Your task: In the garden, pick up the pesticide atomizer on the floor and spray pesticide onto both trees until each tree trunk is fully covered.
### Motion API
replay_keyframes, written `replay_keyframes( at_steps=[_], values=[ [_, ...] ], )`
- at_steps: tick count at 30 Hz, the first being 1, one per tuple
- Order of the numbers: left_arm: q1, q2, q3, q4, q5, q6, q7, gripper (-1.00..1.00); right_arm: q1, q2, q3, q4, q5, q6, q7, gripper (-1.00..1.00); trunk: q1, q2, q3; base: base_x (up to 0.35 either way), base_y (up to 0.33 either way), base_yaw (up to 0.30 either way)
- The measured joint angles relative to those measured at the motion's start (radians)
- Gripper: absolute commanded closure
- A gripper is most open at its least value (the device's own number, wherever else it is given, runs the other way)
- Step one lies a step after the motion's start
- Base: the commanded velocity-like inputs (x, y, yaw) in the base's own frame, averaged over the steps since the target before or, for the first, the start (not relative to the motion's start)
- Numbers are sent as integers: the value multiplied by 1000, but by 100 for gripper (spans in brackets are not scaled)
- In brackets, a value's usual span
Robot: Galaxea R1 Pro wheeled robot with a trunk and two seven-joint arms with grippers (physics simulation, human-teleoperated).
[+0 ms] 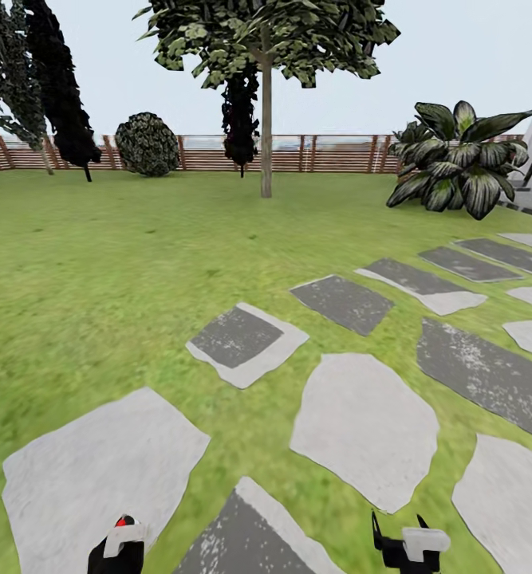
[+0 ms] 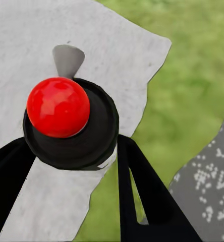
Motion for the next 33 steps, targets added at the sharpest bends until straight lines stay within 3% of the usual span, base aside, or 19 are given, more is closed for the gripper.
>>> replay_keyframes(
  at_steps=[33],
  values=[
    [0,0,0,0,0,-2,0,100,0,0,0,0,0,0,0,-100,0,0,0,339,0,0]
  ],
)
